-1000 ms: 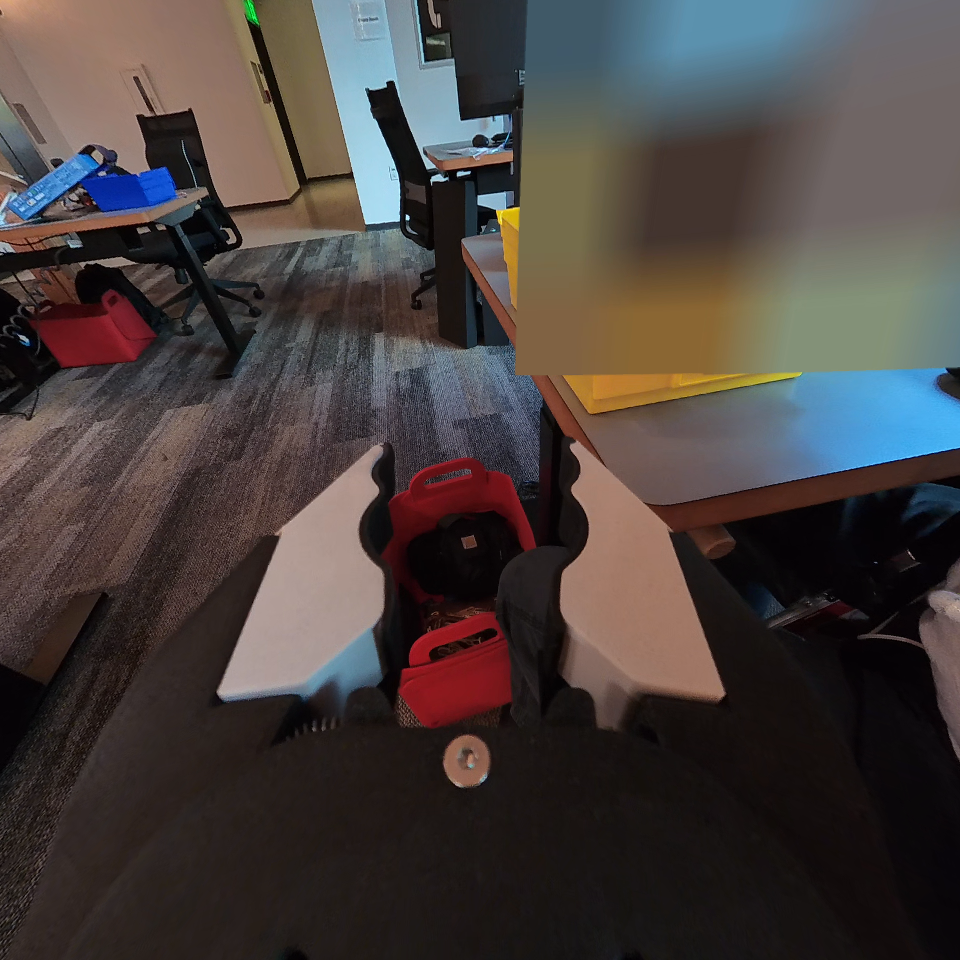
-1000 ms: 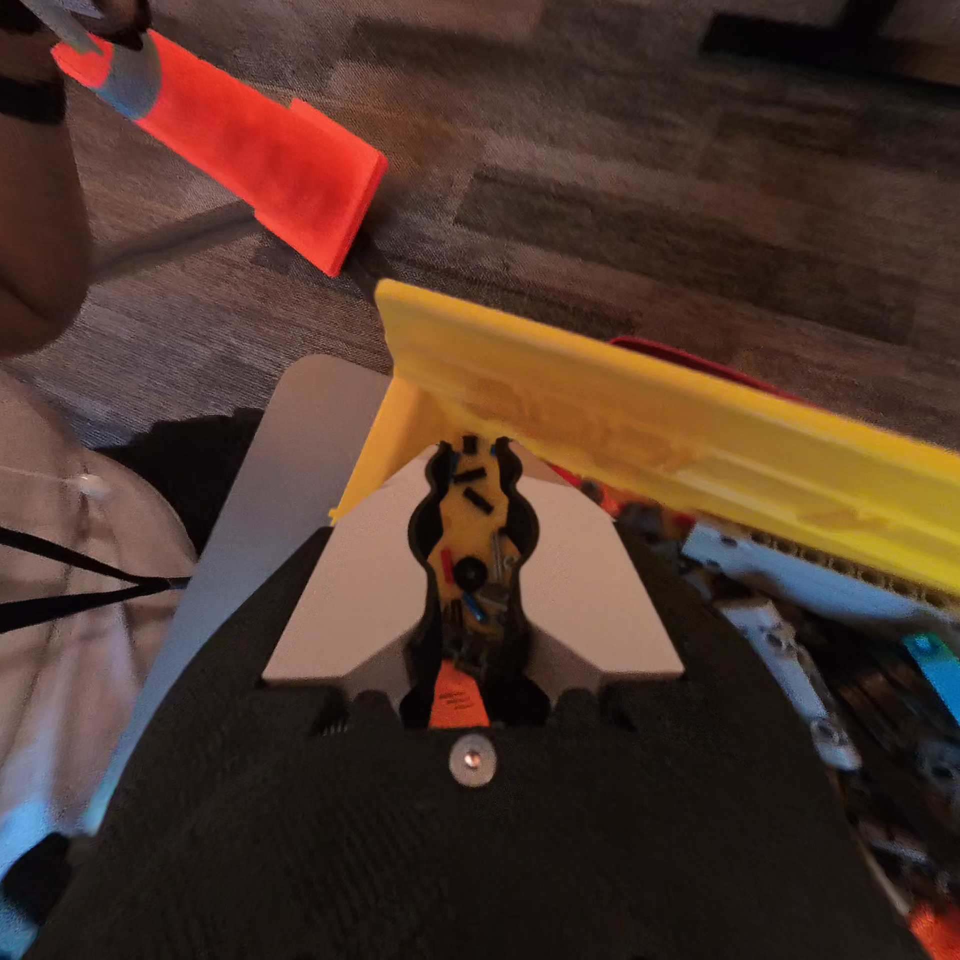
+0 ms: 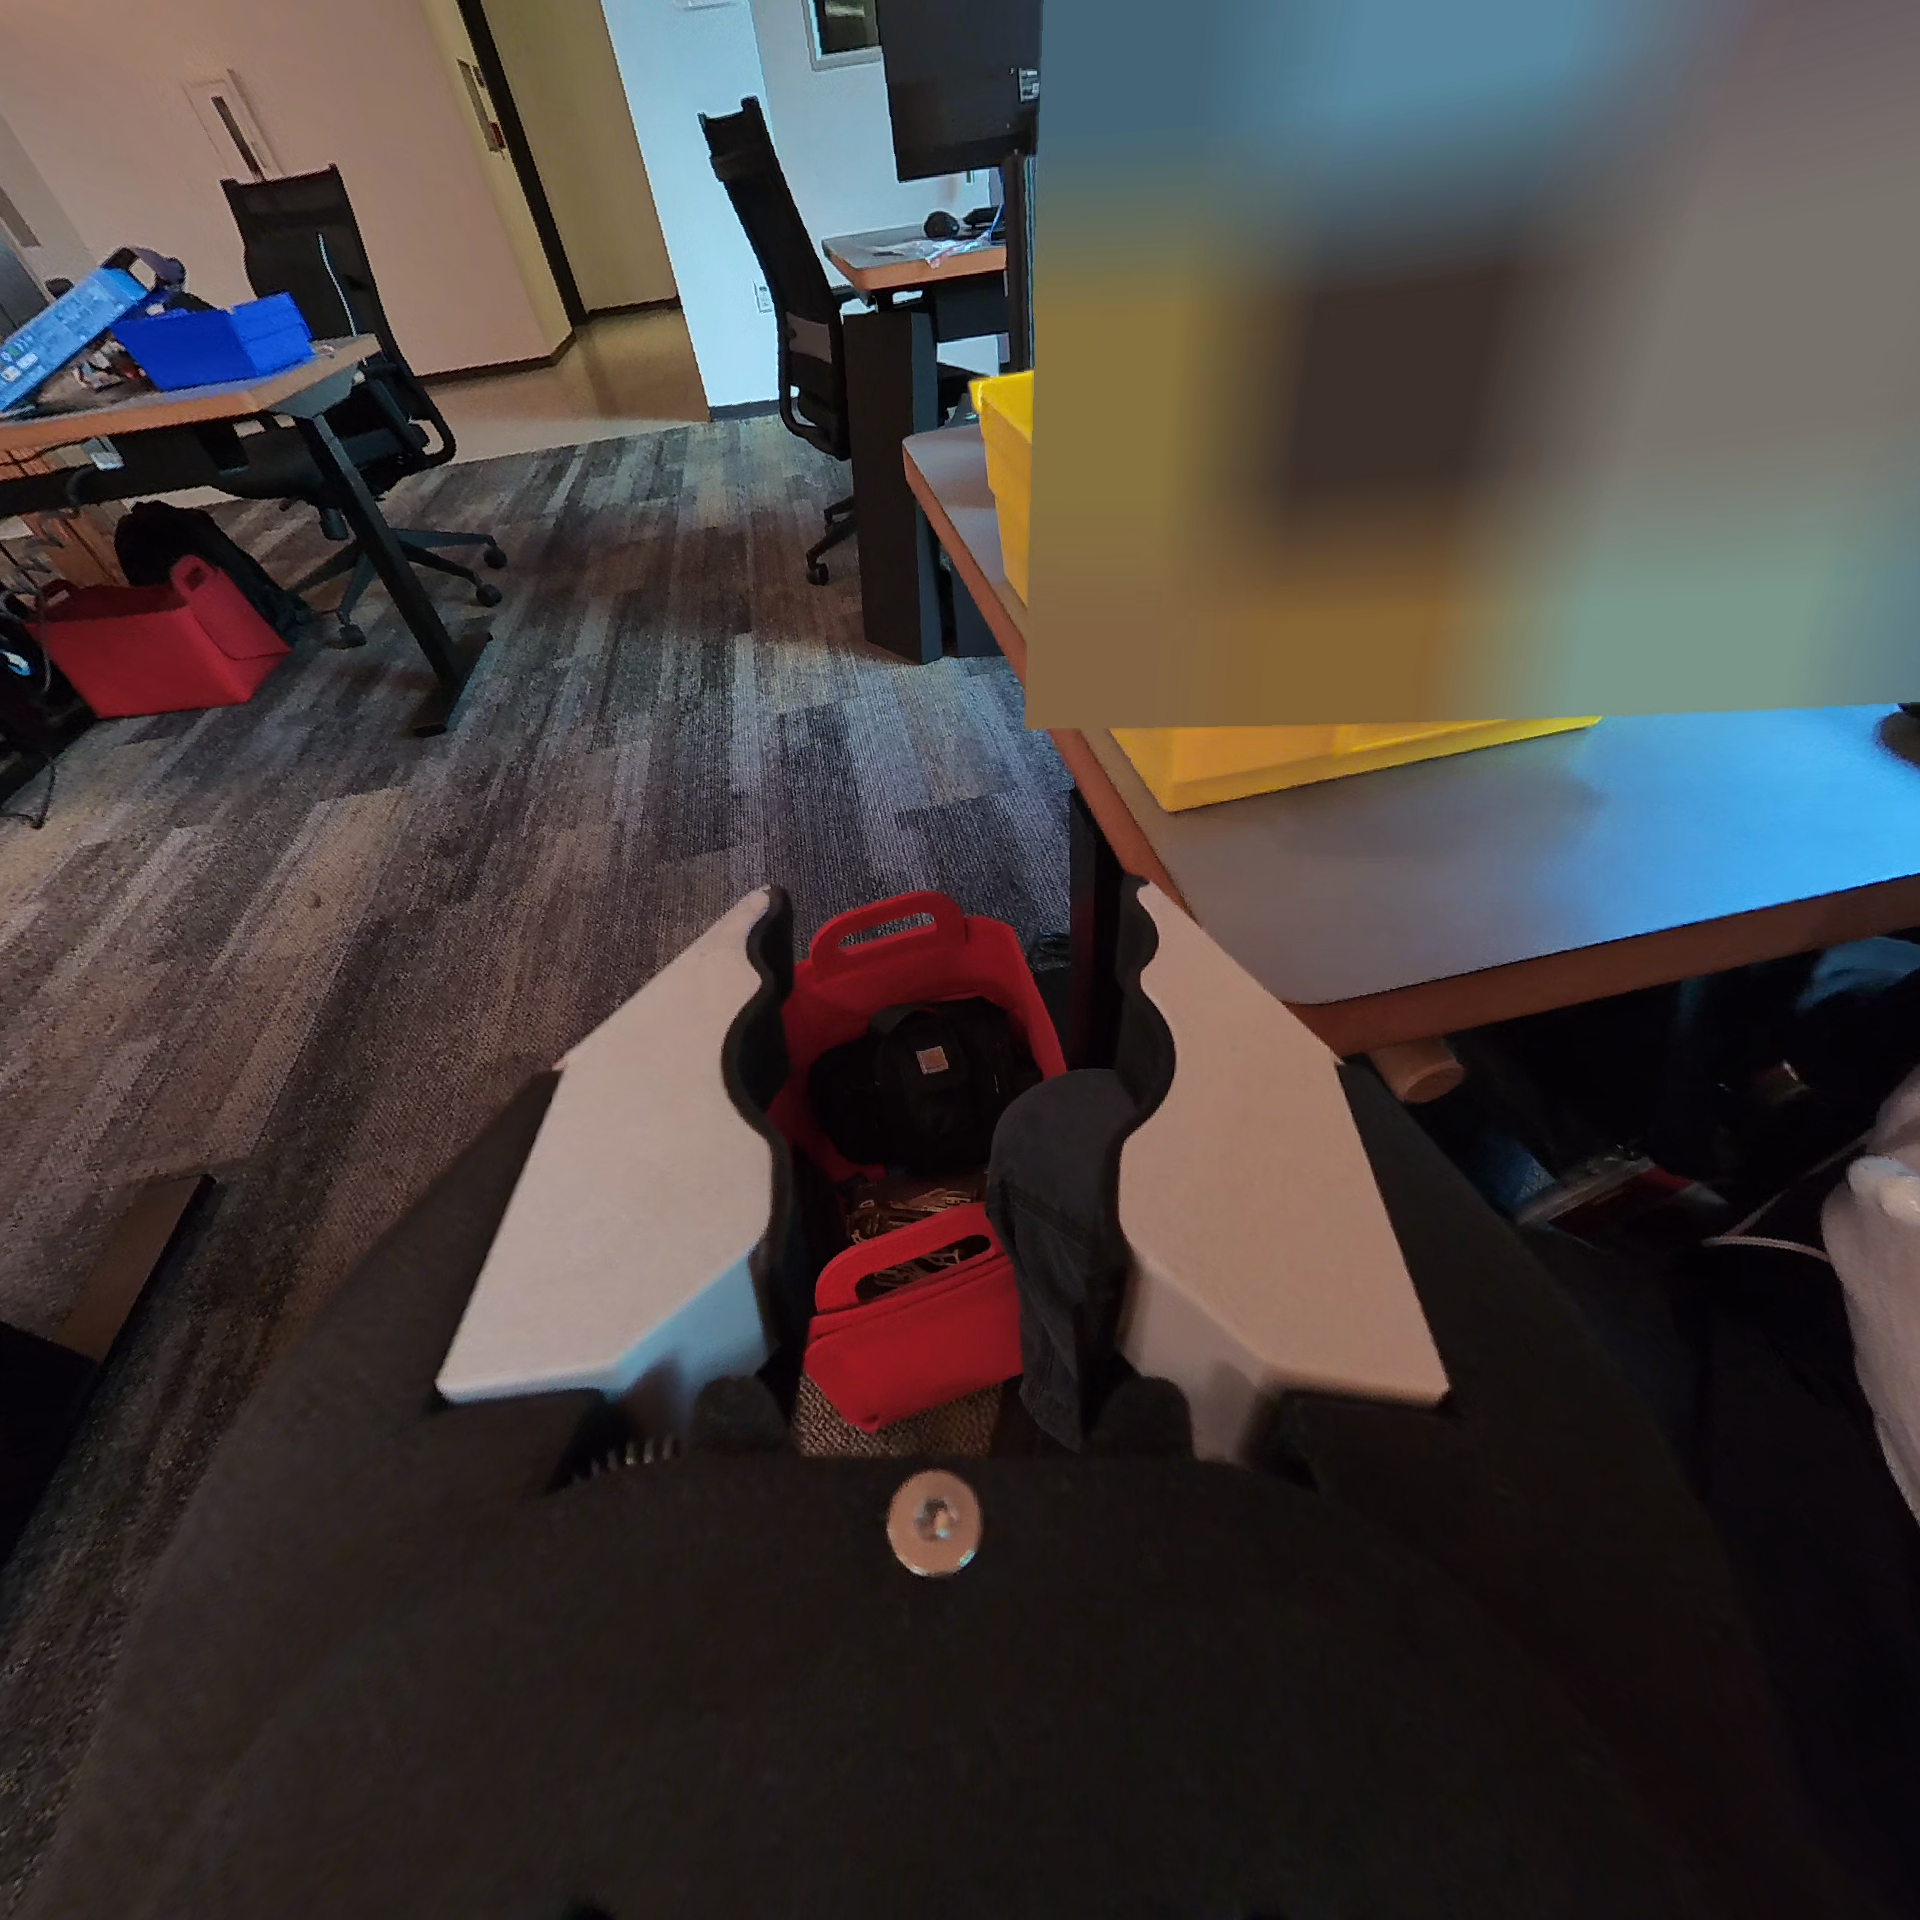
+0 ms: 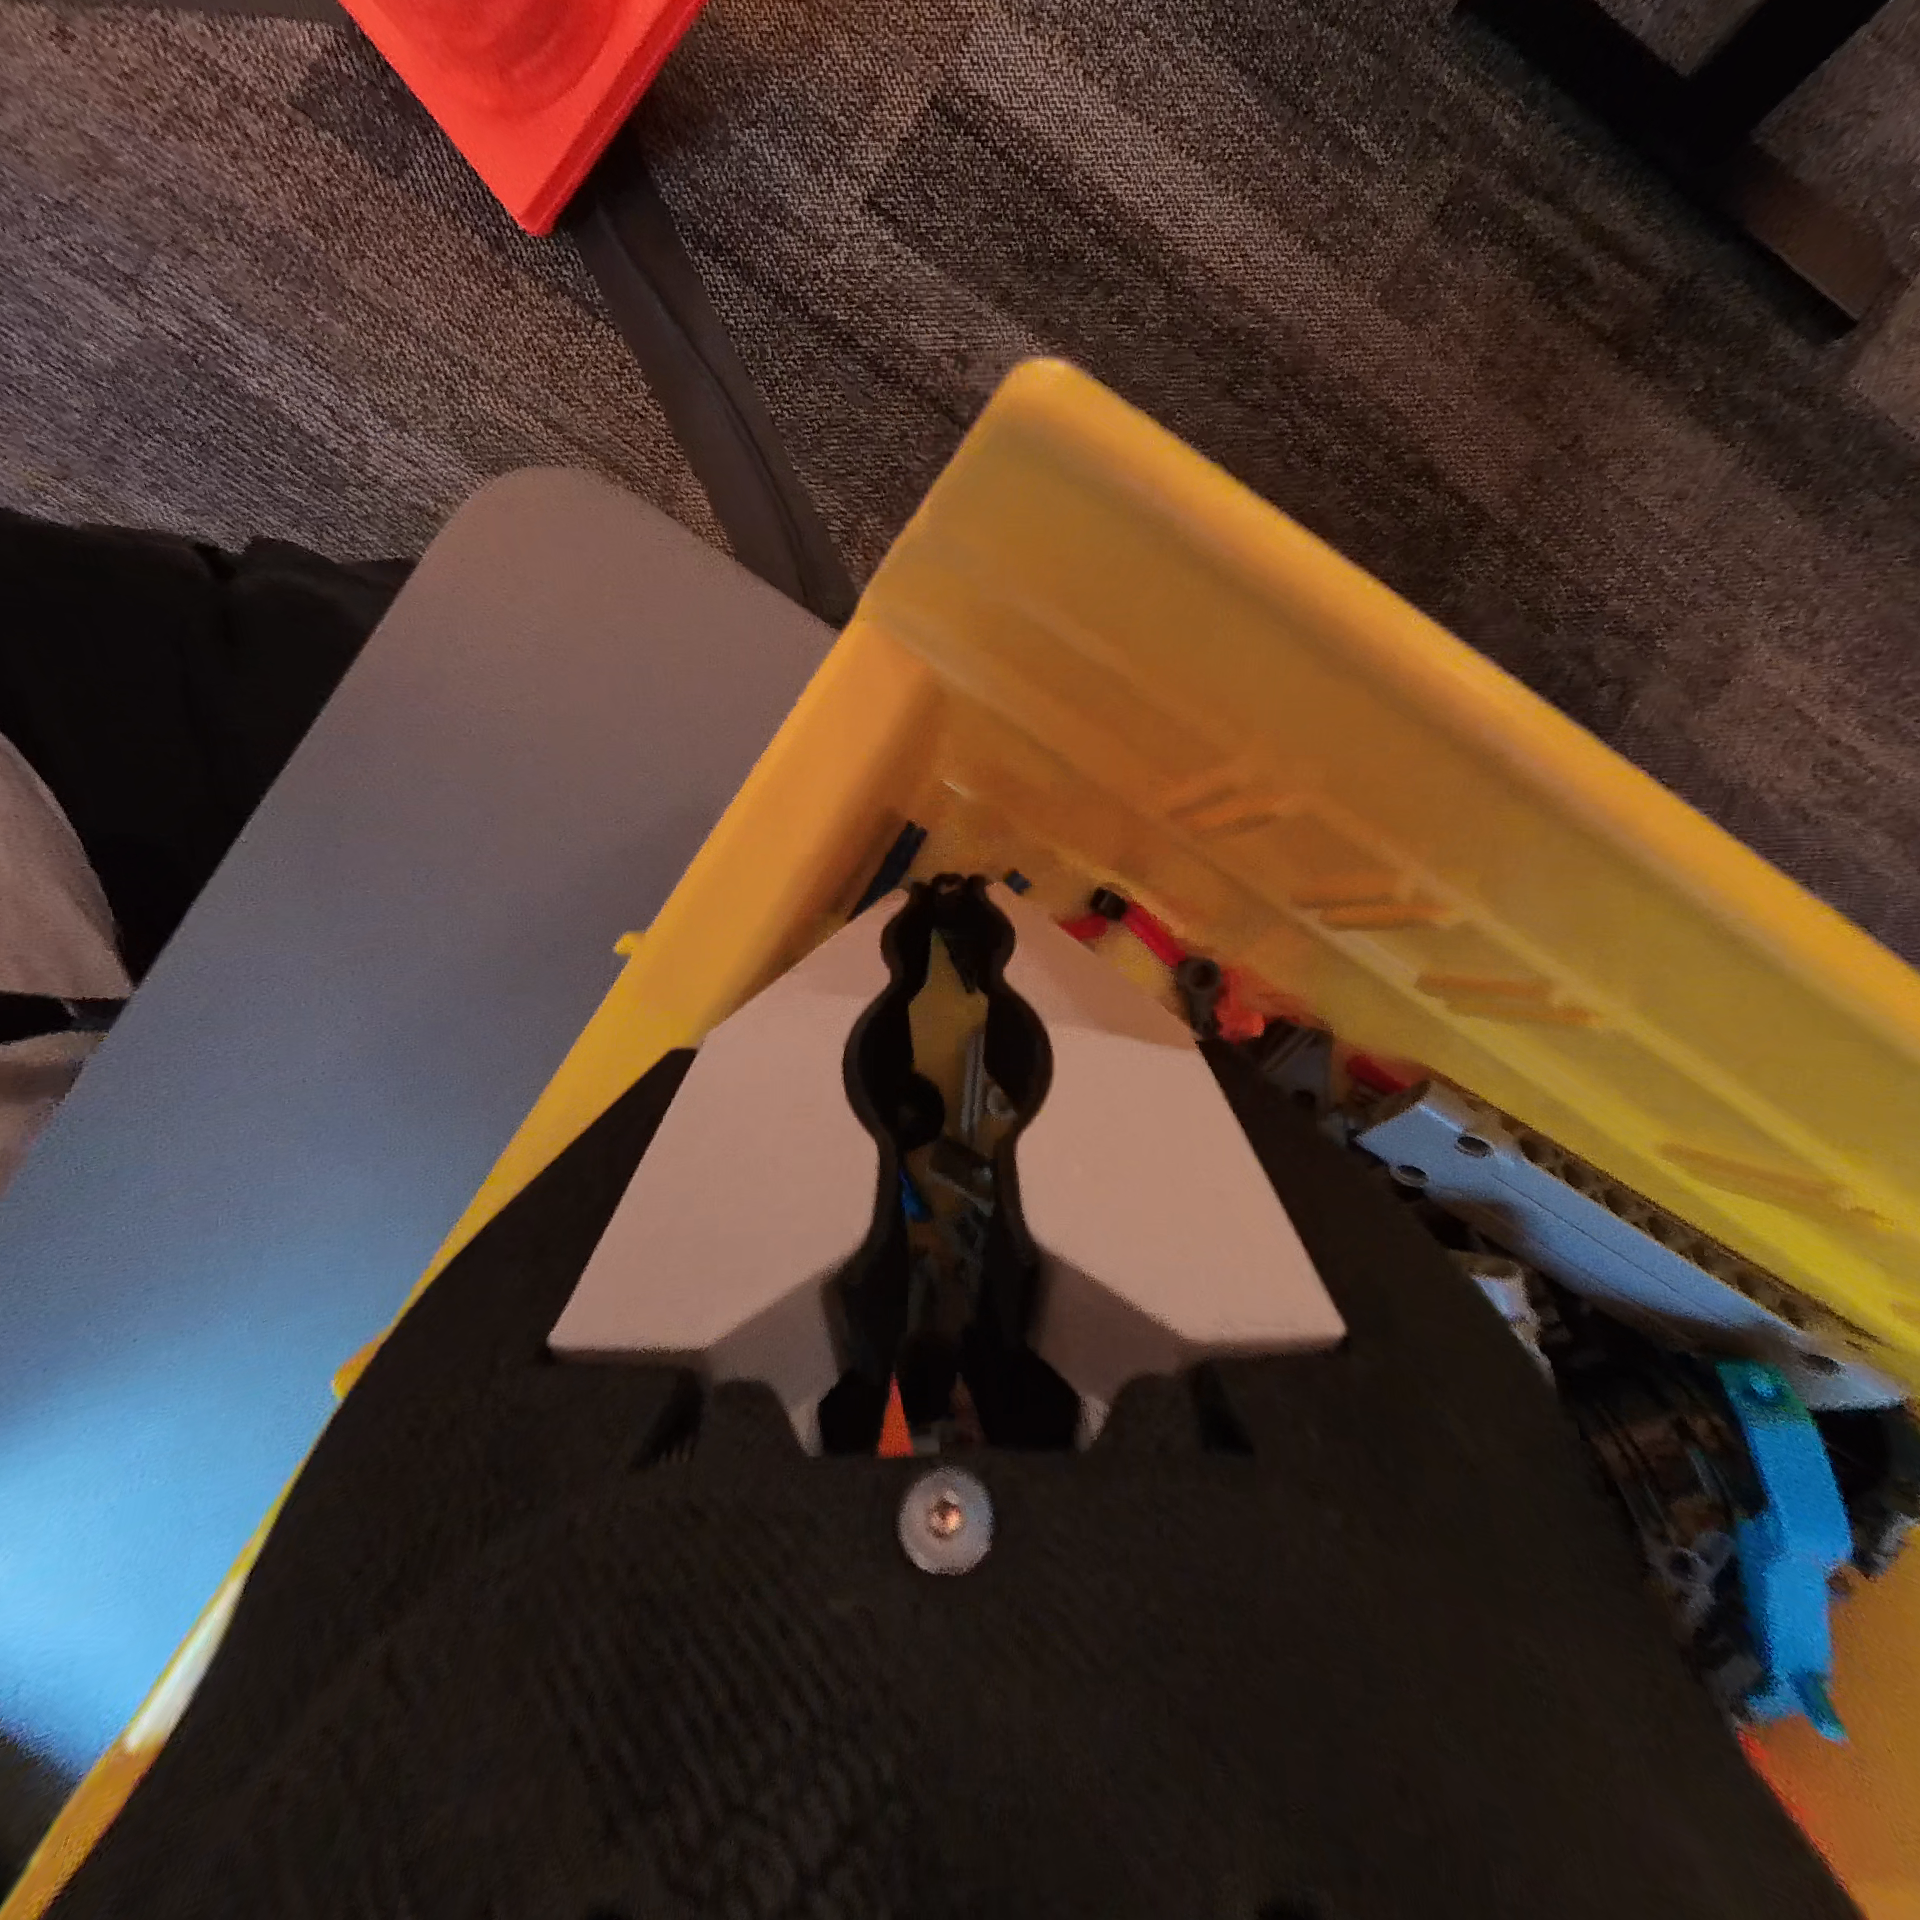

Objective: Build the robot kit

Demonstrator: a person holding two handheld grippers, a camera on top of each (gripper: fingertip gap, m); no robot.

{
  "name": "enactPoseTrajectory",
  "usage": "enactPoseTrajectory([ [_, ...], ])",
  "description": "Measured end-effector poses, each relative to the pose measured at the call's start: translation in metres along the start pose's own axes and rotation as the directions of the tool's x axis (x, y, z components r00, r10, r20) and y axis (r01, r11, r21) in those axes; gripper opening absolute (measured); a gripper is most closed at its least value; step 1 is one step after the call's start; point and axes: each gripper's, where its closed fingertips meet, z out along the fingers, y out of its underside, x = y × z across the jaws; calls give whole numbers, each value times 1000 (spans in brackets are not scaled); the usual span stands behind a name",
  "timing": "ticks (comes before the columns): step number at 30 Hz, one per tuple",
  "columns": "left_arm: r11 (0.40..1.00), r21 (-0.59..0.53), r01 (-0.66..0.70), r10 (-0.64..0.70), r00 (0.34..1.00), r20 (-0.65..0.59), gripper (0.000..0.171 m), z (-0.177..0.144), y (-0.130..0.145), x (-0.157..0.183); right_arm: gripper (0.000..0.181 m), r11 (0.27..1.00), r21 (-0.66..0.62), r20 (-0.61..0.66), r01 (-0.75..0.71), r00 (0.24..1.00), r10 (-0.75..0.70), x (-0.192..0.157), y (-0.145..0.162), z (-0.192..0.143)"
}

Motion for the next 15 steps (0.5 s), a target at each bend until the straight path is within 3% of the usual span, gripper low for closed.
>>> enactPoseTrajectory([
  [8, 996, 59, -63, 63, 998, -13, 62, -4, -37, 24, 6, 991, 95, -169, 94, 983, -77, 4, -12, -68],
  [12, 990, 96, -107, 110, 994, -28, 63, -8, -62, 46, 6, 980, 185, -263, 75, 964, -24, -10, -14, -123],
  [15, 984, 122, -127, 132, 990, -40, 63, -11, -79, 64, 6, 960, 280, -341, 22, 937, 79, -29, 0, -186],
])
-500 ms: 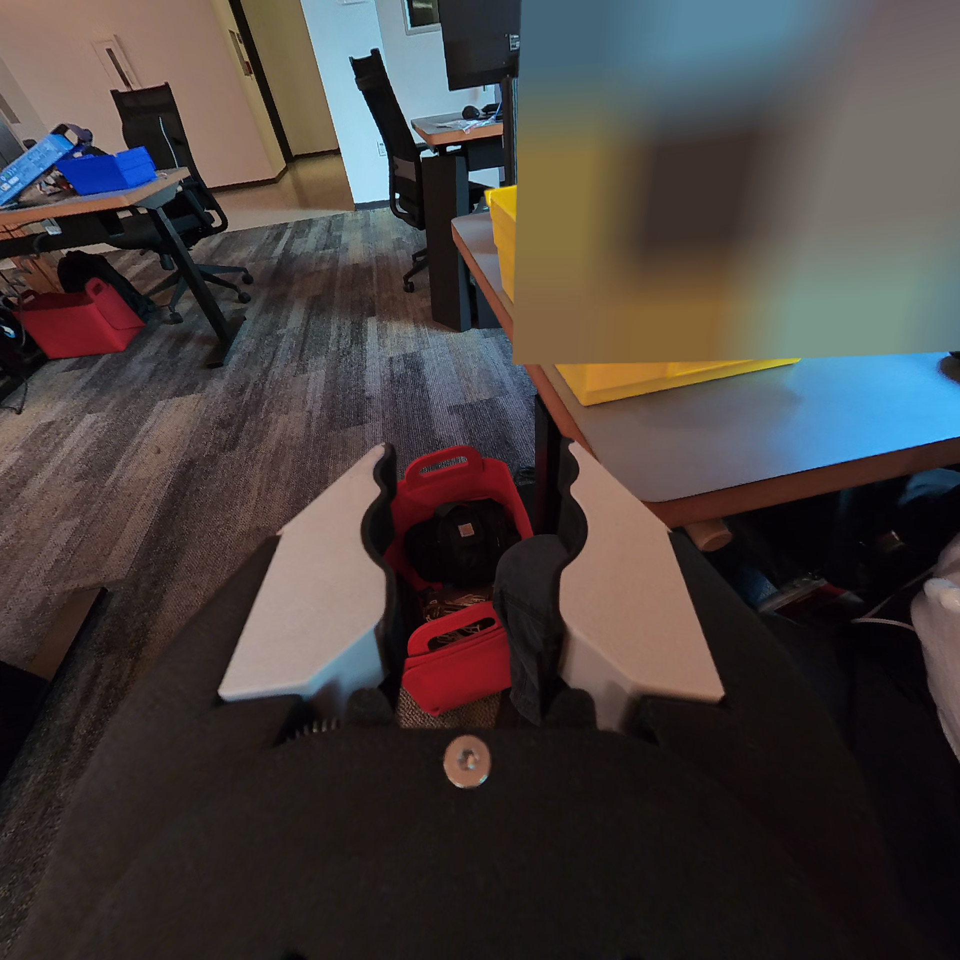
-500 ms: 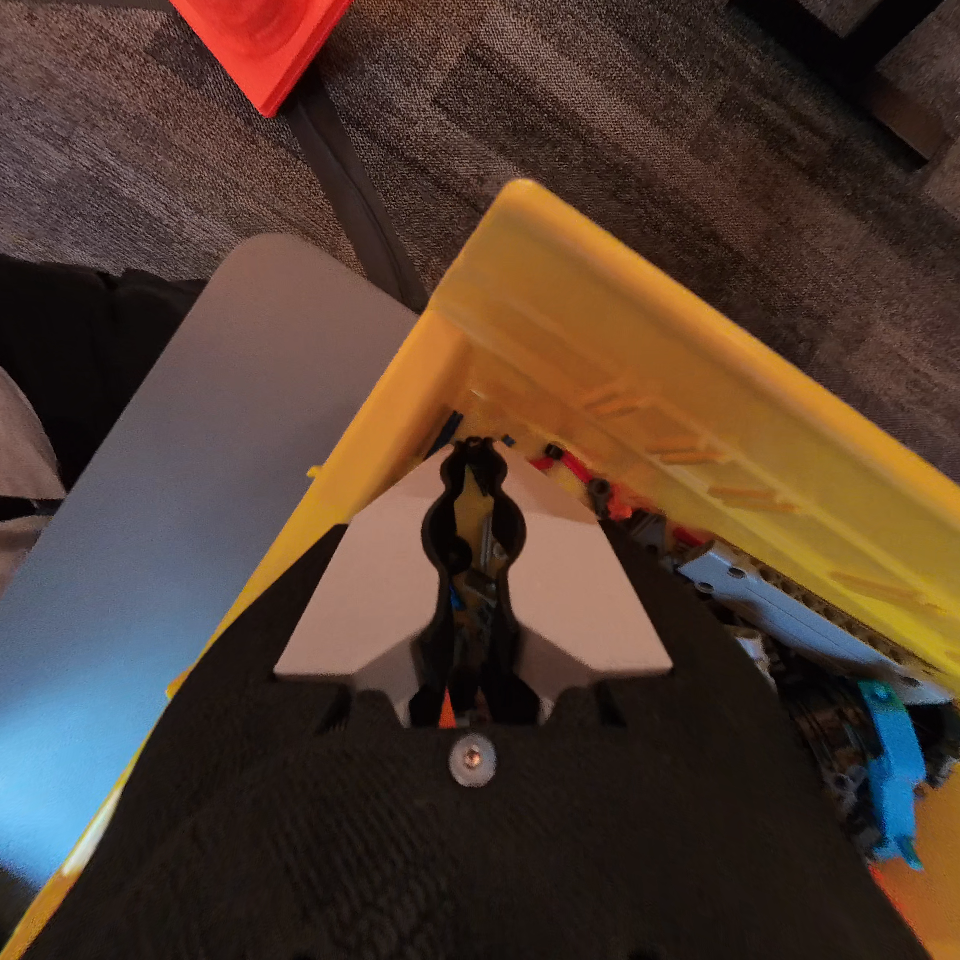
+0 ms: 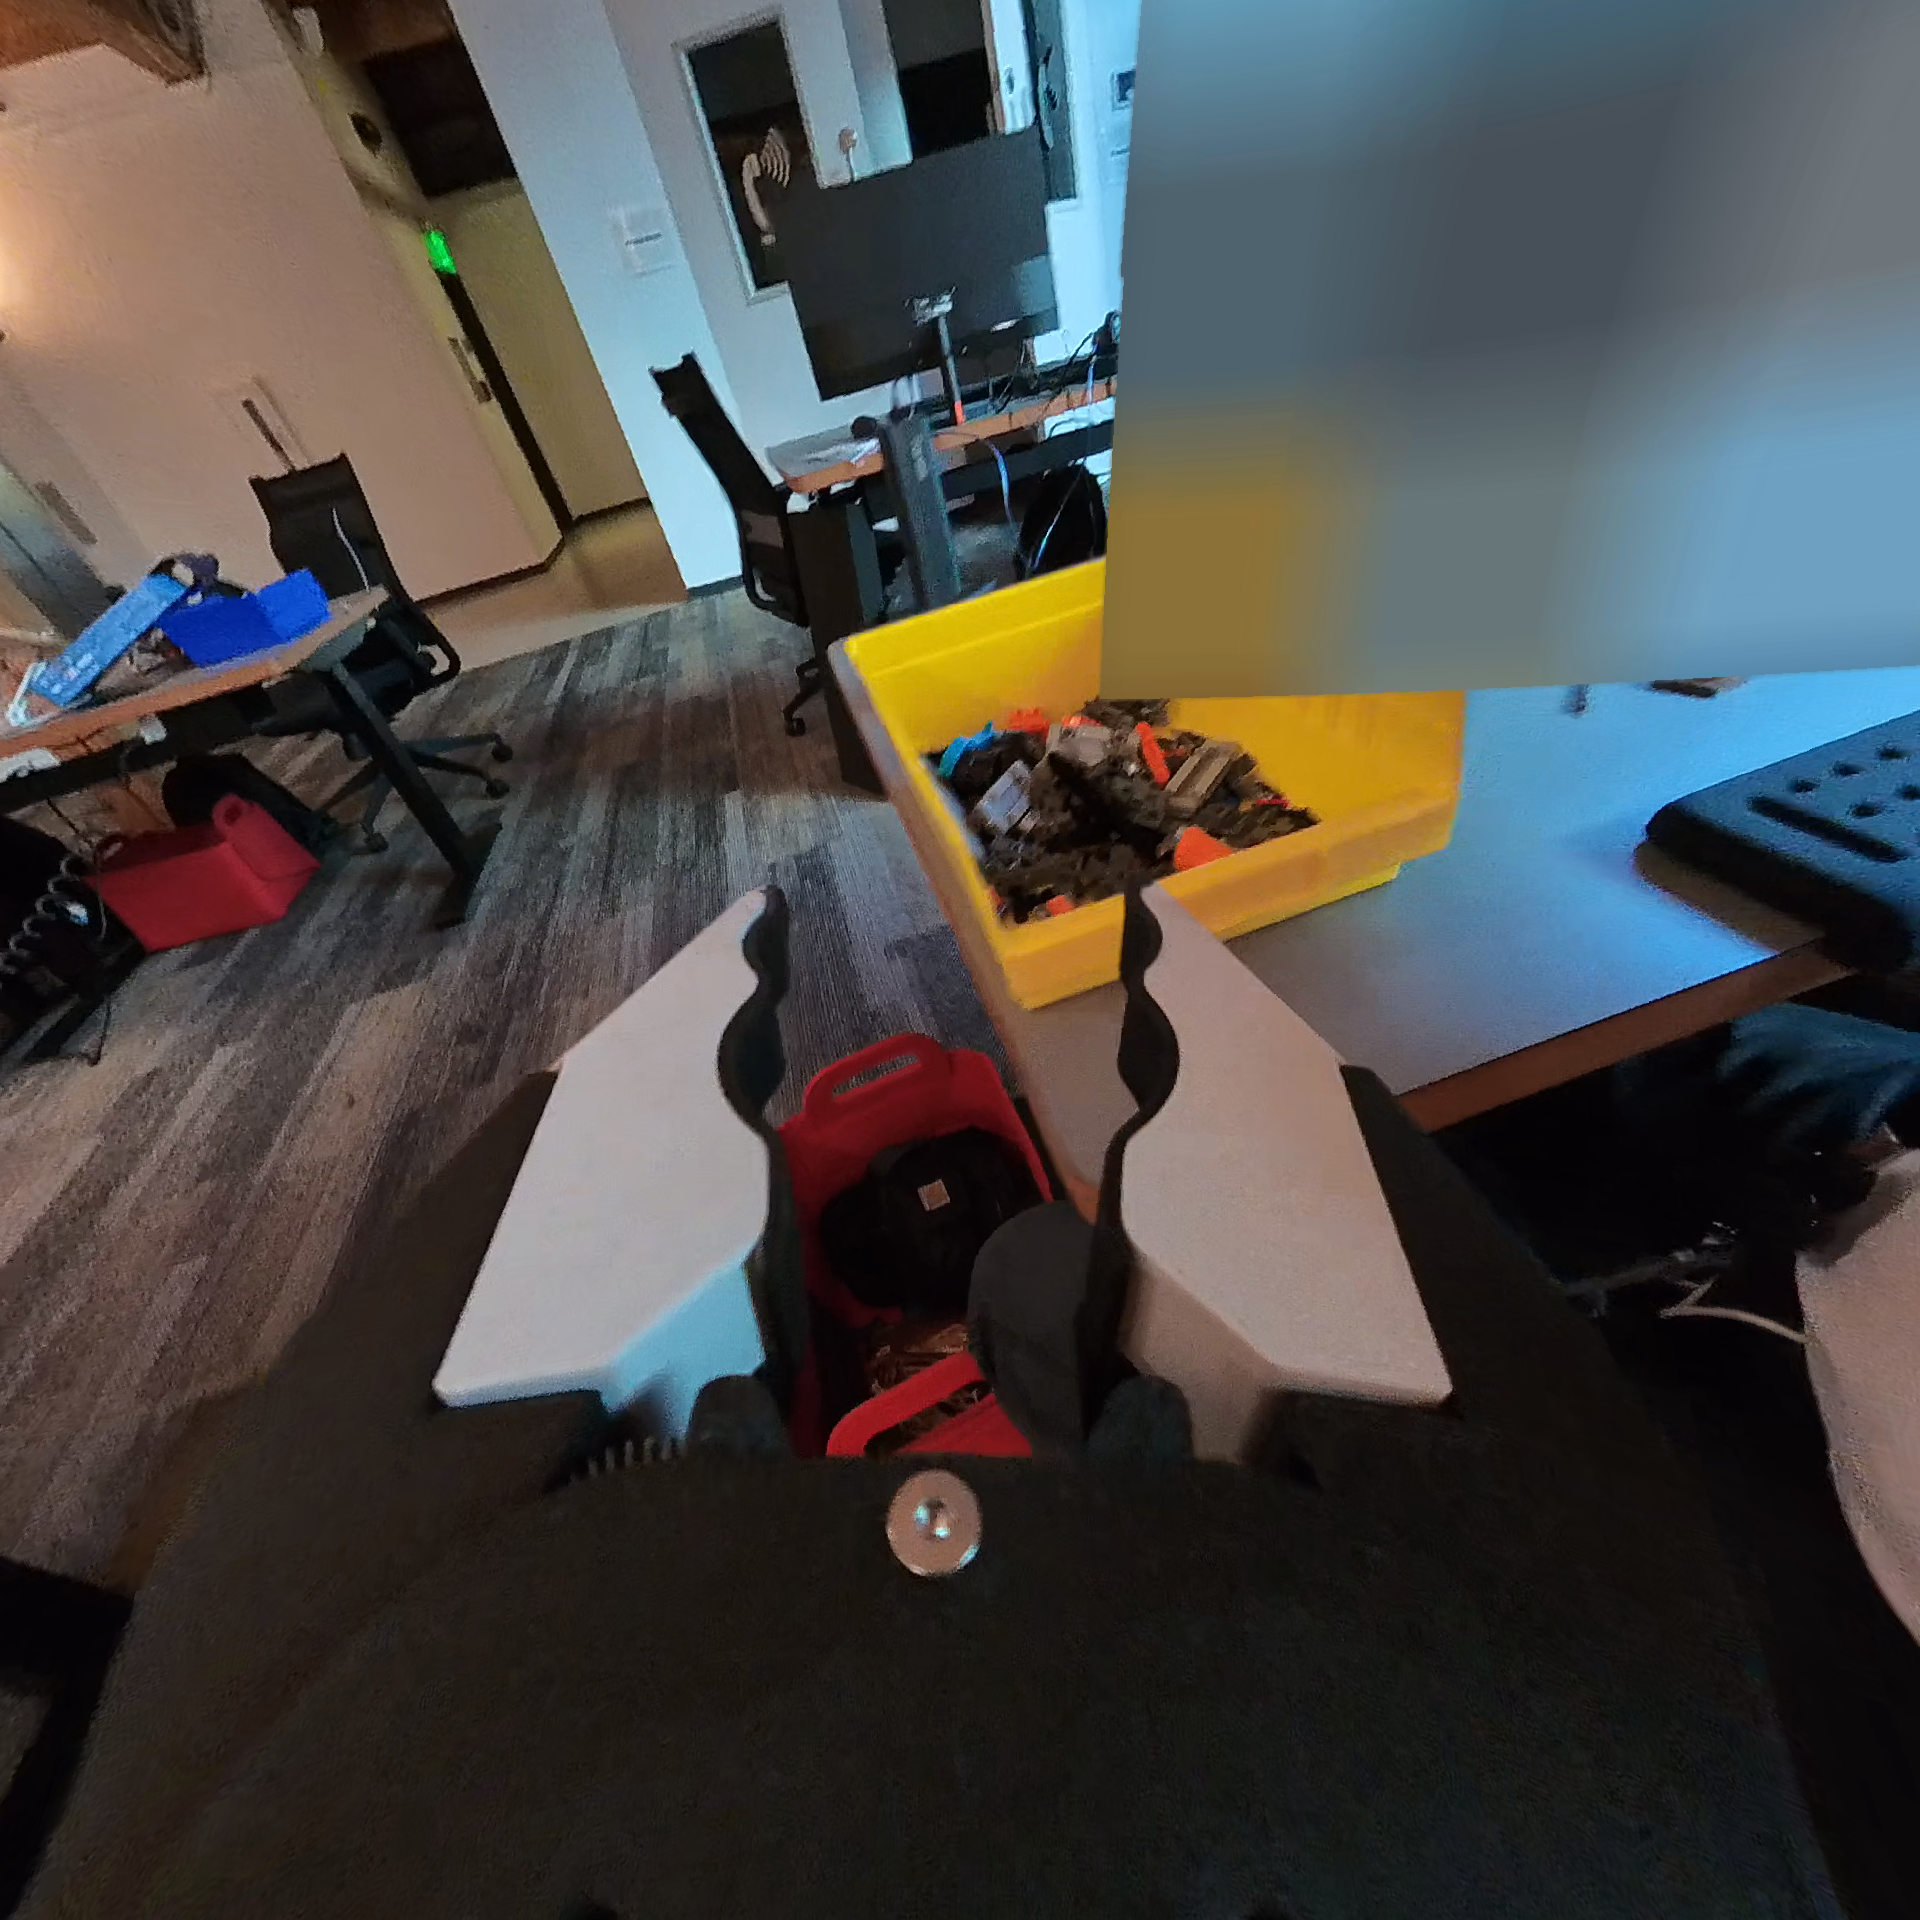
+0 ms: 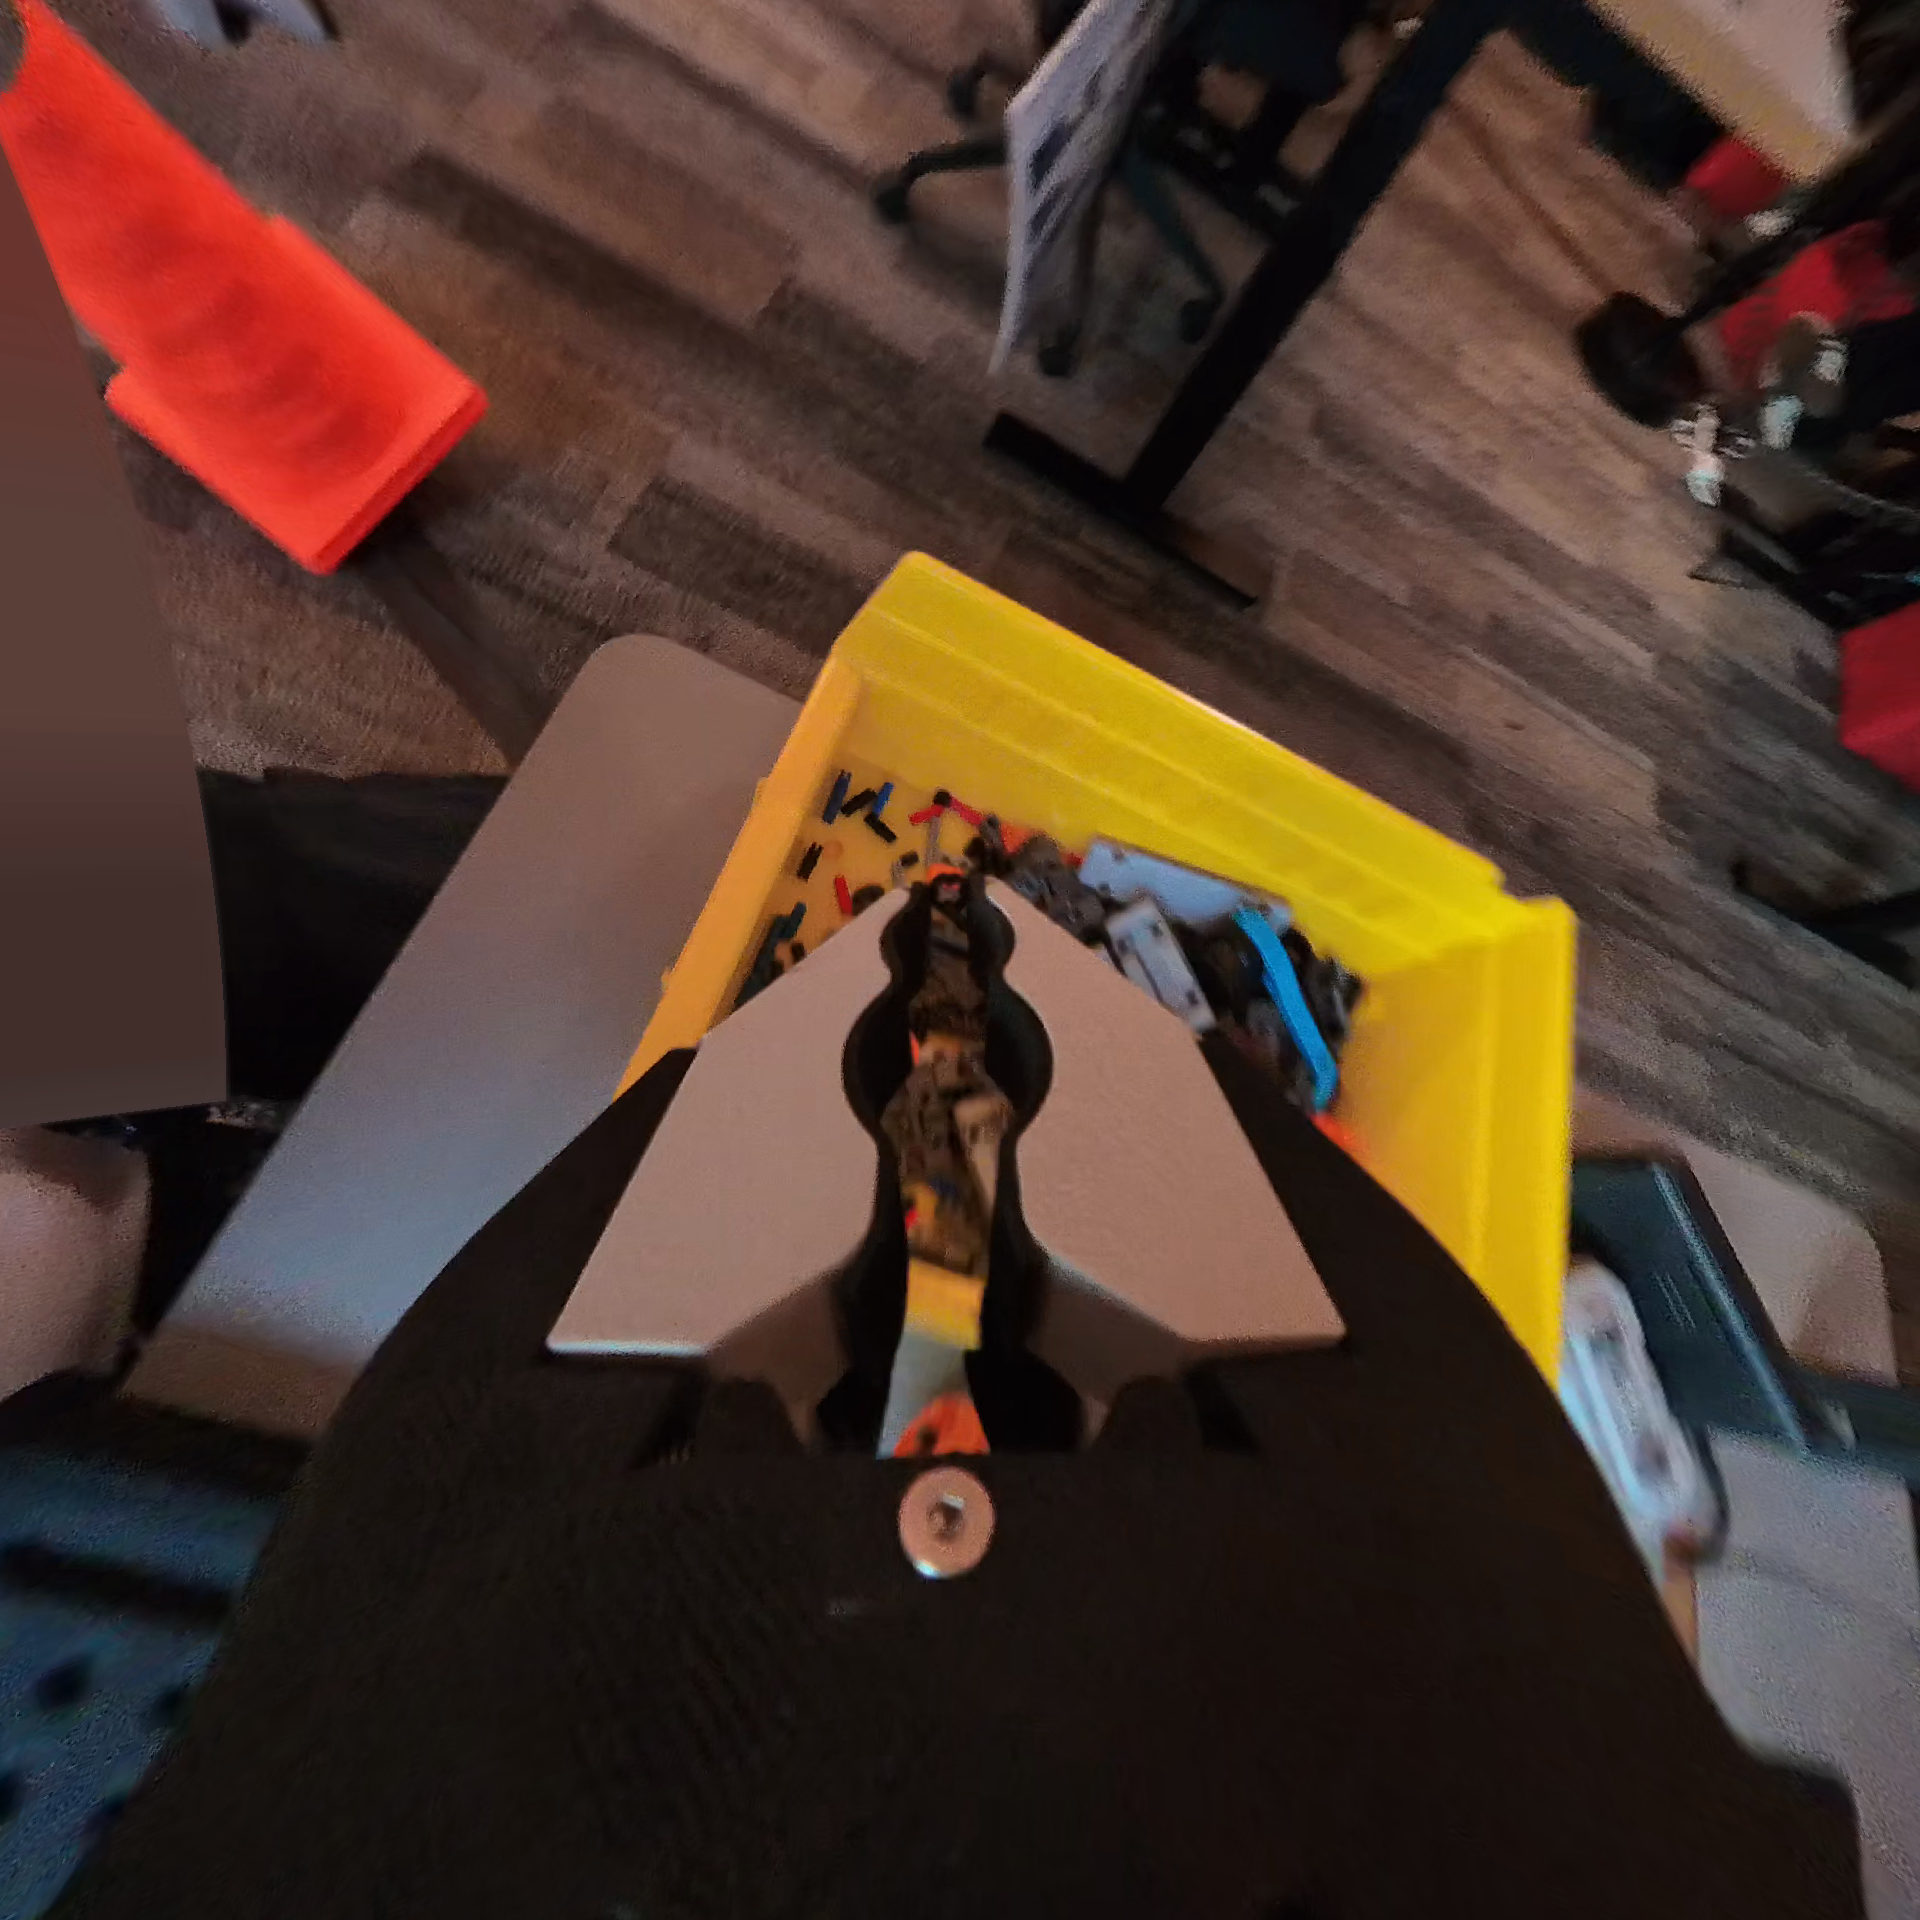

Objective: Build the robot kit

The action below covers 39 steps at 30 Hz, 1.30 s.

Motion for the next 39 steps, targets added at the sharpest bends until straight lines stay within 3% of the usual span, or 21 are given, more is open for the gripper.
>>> enactPoseTrajectory([
  [4, 1000, 20, -8, 8, 1000, -25, 63, 2, -19, 21, 6, 993, -23, -126, -112, 986, 108, -2, 41, -106],
  [7, 1000, 12, -8, 8, 999, -47, 64, 9, -28, 34, 6, 954, -183, -103, -237, 970, 221, -27, 112, -152],
  [10, 999, -13, -38, 37, 997, -65, 66, 15, -38, 47, 6, 877, -339, -60, -339, 939, 340, -58, 191, -169],
  [13, 997, -23, -80, 78, 994, -79, 66, 18, -50, 61, 6, 796, -507, -98, -330, 940, 327, -65, 263, -172],
  [17, 994, -42, -104, 100, 991, -87, 67, 19, -61, 75, 6, 709, -648, -47, -280, 943, 329, -67, 306, -168],
  [24, 986, -89, -141, 136, 989, -65, 68, 14, -63, 89, 7, 613, -778, 24, -137, 969, 247, -56, 335, -165],
  [29, 980, -116, -159, 153, 987, -58, 68, 14, -65, 92, 8, 593, -804, 93, -43, 976, 196, -56, 342, -159],
  [36, 976, -130, -174, 166, 984, -68, 69, 17, -67, 96, 17, 651, -758, 107, -32, 979, 172, -57, 334, -155],
  [39, 977, -129, -168, 160, 984, -73, 70, 20, -66, 97, 21, 722, -686, 36, -92, 986, 160, -50, 320, -167],
])
